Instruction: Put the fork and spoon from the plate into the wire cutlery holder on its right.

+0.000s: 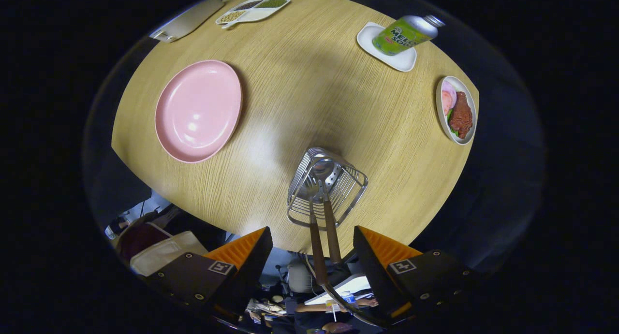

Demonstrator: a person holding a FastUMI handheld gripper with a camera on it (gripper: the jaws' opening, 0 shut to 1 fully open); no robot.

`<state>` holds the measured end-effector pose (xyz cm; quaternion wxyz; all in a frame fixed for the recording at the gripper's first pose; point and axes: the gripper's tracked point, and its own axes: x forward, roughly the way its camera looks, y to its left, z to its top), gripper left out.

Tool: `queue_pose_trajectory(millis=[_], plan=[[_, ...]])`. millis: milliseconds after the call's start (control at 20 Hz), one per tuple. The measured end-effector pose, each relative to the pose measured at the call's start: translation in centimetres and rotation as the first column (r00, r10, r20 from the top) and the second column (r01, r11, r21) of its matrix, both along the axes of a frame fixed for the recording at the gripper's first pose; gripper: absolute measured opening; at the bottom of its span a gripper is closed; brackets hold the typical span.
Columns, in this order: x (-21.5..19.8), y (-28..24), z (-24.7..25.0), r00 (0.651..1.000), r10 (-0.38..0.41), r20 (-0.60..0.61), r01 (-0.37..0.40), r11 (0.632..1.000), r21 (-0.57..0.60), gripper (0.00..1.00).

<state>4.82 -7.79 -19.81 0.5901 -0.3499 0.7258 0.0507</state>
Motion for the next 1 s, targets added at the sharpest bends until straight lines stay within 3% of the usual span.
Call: queue_pose_trajectory(millis=[250, 350, 500, 600, 800, 1000], plan=[[1.2, 1.7, 2.4, 0.987, 0.012, 0.159, -0.028, 0.995, 0.097, 1.0], [1.9, 2.0, 4.2, 0.964, 0.027, 0.263, -0.064, 0.989, 0.132, 1.0], [2.5, 3.8, 7.8, 0.907, -0.029, 0.421, -0.083, 0.966, 0.245, 1.0], [3.1, 3.9, 10.4, 0.847, -0.056, 0.529, -0.114, 0.952, 0.283, 1.0], [3.4, 3.1, 15.2, 0.688, -0.185, 0.702, -0.123, 0.923, 0.364, 1.0], [3.8, 3.1, 20.7, 0.485, -0.315, 0.816, -0.213, 0.862, 0.459, 1.0]])
